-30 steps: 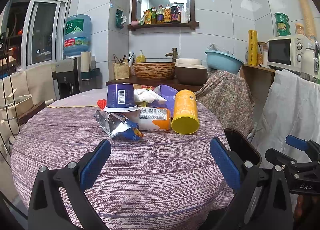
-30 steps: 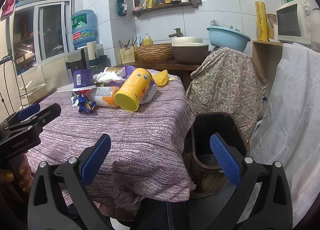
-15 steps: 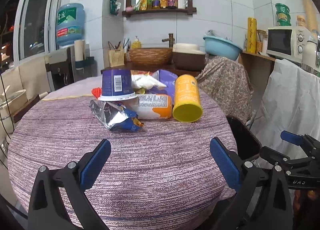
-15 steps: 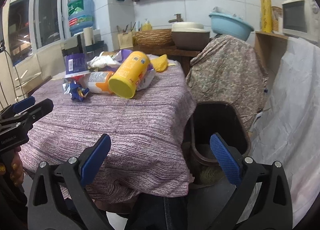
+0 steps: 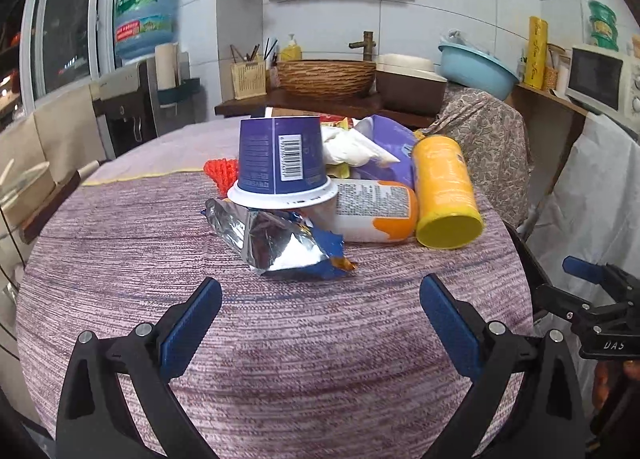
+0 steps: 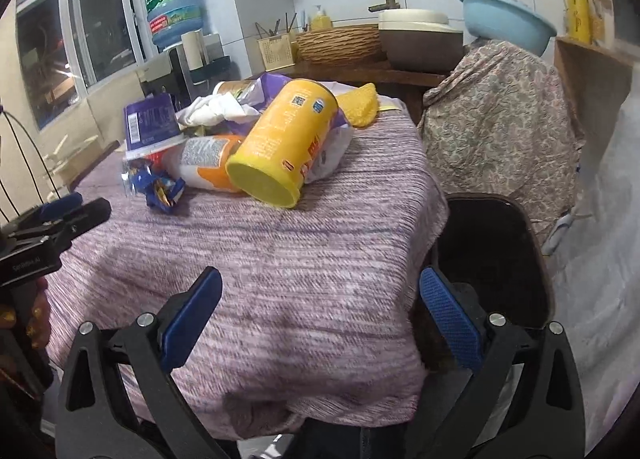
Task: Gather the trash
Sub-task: 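Grasp the yellow can with the right tool while the left tool grasps the blue cup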
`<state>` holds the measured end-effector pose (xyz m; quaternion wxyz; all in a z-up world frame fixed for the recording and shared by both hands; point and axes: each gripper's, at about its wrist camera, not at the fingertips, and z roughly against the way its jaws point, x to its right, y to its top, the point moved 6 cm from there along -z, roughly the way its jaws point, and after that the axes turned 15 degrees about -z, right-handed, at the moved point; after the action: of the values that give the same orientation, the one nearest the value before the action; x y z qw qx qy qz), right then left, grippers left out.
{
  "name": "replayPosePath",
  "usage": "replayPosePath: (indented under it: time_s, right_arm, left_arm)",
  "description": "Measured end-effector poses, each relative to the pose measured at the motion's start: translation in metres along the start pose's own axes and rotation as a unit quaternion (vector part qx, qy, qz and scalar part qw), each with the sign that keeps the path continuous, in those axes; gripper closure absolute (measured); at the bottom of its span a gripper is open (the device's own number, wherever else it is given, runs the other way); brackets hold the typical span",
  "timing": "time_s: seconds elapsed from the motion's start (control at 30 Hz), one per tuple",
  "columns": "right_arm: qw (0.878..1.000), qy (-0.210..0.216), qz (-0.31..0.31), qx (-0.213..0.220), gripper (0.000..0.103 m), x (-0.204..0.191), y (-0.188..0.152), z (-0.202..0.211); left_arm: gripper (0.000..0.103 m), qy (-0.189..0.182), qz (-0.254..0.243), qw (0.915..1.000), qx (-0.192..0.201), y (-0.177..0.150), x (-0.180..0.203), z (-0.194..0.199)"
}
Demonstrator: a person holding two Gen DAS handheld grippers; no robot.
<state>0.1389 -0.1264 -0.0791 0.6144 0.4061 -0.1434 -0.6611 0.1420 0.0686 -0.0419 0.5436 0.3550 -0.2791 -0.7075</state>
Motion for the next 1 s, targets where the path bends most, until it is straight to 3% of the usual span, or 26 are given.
replayPosePath:
  time_s: [0.2, 0.4, 0.57, 0.8, 1.0]
  right_arm:
    - [0.999, 0.037, -0.022, -0.021, 0.029, -0.020, 0.026, -0.023]
    - [0.998, 0.051, -0.038, -0.022, 0.029, -0.041, 0.055, -0.045]
    - [0.997, 0.035, -0.061, -0.032, 0.029, -0.047, 0.078, -0.073]
    - [0.988, 0.046, -0.127, -0.081, 0.029, -0.041, 0.087, -0.112]
    - [0.982, 0.056, -0.153, -0.097, 0.029, -0.041, 0.083, -0.130]
  left_arm:
    - [0.005, 0.001, 0.010, 0.9998, -0.019, 0.013, -0.016, -0.011]
    - [0.005, 0.003, 0.021, 0.9996, -0.020, 0.031, -0.032, -0.018]
    - [0.005, -0.006, 0.013, 0.9998, -0.013, 0.048, -0.040, -0.024]
    - [0.005, -0.010, 0.019, 0.9994, -0.026, 0.052, -0.050, -0.038]
    - [0.005, -0.004, 0.004, 0.9997, -0.024, 0.059, -0.048, -0.045]
